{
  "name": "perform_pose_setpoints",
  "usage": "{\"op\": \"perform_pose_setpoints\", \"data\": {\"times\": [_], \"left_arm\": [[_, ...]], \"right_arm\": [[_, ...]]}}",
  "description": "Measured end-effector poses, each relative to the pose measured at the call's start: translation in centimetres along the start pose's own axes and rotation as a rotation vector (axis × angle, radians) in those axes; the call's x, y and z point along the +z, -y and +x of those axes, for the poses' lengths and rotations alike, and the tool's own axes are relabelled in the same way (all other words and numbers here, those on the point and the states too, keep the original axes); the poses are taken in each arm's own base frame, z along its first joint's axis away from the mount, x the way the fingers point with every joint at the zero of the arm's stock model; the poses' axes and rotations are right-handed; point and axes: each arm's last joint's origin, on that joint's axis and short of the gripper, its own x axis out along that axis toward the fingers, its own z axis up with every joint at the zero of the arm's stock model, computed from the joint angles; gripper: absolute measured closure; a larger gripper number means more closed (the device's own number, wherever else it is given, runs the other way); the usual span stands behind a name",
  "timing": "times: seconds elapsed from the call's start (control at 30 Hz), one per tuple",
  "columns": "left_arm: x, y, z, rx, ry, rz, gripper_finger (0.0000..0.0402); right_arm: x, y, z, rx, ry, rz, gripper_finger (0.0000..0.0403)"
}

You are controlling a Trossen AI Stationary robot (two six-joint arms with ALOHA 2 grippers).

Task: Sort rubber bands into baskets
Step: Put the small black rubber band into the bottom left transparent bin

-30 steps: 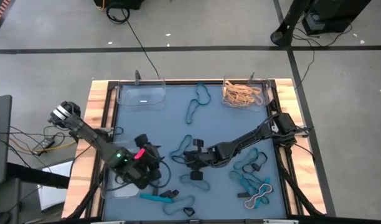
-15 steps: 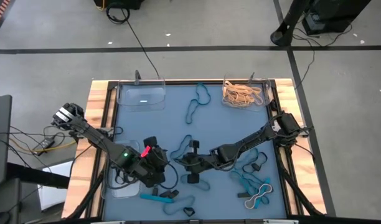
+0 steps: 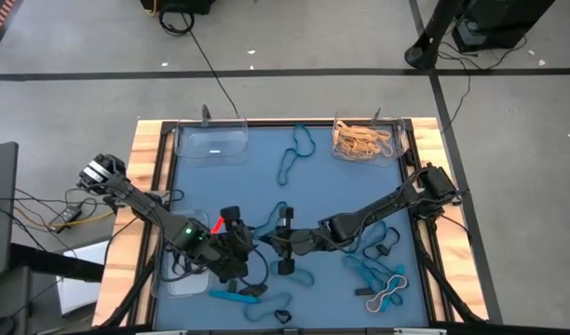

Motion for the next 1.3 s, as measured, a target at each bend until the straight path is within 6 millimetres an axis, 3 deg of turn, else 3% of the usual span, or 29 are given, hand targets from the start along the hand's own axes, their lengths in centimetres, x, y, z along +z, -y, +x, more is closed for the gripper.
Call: {"op": "perform_pose_setpoints", "data": {"times": [0.23,0.57,0.77,0.97,1.2,1.3], "left_arm": [[0.4,0.2,0.0,-0.009,0.036,0.044,0.0218],[0.0,0.2,0.0,-0.057,-0.022,0.065,0.0386],[0.1,-0.1,-0.4,-0.047,-0.054,0.054,0.0386],[1.4,-2.0,-3.9,0.031,-0.268,-0.059,0.0393],[1.8,-3.2,-9.1,0.007,-0.571,-0.19,0.0394],[1.2,-2.7,-10.3,-0.042,-0.68,-0.233,0.0394]], "right_arm": [[0.2,0.0,0.0,0.016,0.016,-0.022,0.0387],[0.4,-0.1,0.0,0.02,0.037,-0.013,0.0368],[0.4,0.0,0.0,0.024,0.032,-0.008,0.0354],[-0.4,0.2,0.2,0.047,-0.014,-0.015,0.029],[-3.4,0.0,4.2,0.136,-0.036,0.075,0.0186],[-4.0,-0.3,5.7,0.171,-0.031,0.099,0.0155]]}}
